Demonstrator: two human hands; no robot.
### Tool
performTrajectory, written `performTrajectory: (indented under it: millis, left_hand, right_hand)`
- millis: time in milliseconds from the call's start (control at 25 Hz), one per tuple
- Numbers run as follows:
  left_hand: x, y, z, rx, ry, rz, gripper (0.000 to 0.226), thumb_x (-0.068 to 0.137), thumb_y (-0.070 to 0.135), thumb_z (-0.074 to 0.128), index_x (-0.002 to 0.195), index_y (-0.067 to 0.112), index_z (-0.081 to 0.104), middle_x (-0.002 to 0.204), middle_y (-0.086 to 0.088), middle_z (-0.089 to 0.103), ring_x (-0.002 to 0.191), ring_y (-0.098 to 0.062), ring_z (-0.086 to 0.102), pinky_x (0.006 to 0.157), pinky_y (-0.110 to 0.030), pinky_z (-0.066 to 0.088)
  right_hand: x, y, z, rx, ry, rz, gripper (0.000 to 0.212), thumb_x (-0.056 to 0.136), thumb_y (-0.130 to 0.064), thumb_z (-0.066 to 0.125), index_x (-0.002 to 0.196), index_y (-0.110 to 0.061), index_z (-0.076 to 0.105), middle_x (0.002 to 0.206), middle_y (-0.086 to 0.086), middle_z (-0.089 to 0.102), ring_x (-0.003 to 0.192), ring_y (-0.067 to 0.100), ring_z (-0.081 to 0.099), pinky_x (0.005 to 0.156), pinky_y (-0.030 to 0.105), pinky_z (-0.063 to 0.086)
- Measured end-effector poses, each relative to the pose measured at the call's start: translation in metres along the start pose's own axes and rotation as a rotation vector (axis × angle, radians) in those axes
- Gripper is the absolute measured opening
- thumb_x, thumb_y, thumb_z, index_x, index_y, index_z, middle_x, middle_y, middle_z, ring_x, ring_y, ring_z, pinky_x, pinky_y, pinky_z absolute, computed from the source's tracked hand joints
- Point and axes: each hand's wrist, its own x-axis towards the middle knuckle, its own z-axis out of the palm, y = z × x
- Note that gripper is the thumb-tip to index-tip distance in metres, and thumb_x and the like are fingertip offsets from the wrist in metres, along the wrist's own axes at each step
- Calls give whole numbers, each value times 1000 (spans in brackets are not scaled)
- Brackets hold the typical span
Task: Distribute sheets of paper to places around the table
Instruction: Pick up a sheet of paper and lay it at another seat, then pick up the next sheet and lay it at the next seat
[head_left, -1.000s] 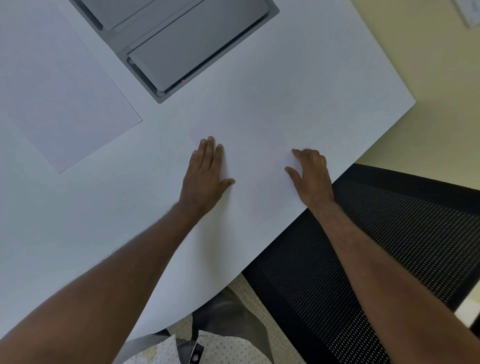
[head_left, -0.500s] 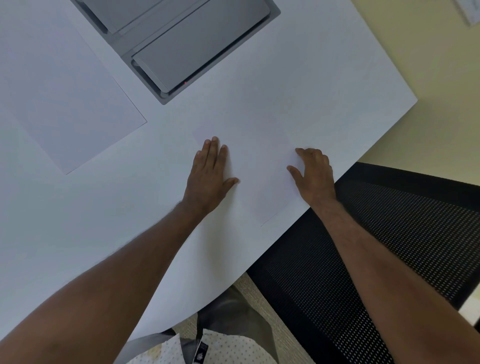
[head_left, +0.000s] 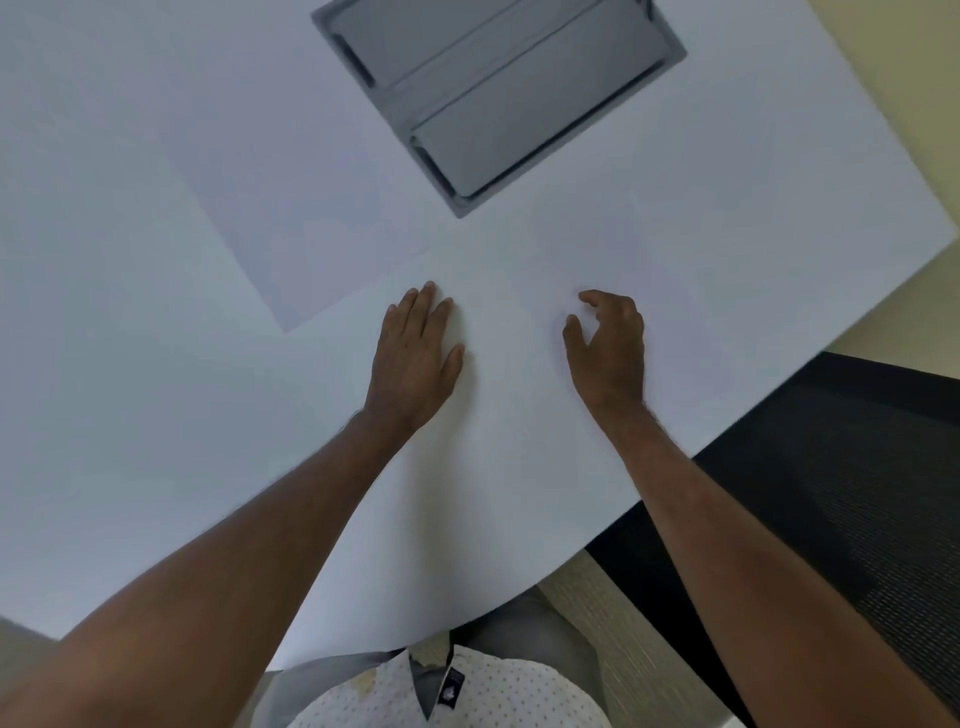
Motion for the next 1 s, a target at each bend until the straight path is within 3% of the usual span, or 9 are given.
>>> performTrajectory:
  millis: [280, 480, 760, 1000]
  left_hand:
    - [-14, -92, -53, -2, 120, -143, 52, 101, 27, 56, 146, 2, 47, 161, -21, 38, 149, -42, 33, 125, -50, 25]
    - [-1, -144, -79, -30, 161, -236, 56, 104, 31, 50, 152, 4, 41, 166, -19, 30, 155, -38, 24, 128, -48, 19]
    - [29, -173, -81, -4, 77, -290, 76, 107, 46, 37, 163, 5, 7, 173, -16, 1, 160, -33, -1, 130, -46, 6]
    - [30, -178, -69, 43, 88, -299, 75, 107, 46, 35, 163, 5, 8, 173, -17, 1, 161, -33, -2, 130, -47, 4]
  right_hand:
    - [8, -102, 65, 81, -97, -95, 33, 97, -19, 62, 130, -13, 60, 131, 5, 60, 122, 26, 57, 102, 45, 51]
    - [37, -161, 106, 87, -156, -121, 38, 99, -21, 61, 136, -12, 57, 138, 10, 57, 128, 28, 54, 106, 44, 48]
    - [75, -195, 143, -122, -168, -81, 58, 100, -29, 62, 151, -9, 44, 152, 14, 45, 146, 32, 34, 115, 41, 37]
    - [81, -196, 154, -65, -97, -80, 40, 96, -23, 71, 133, -11, 60, 137, 11, 53, 132, 26, 47, 103, 30, 43]
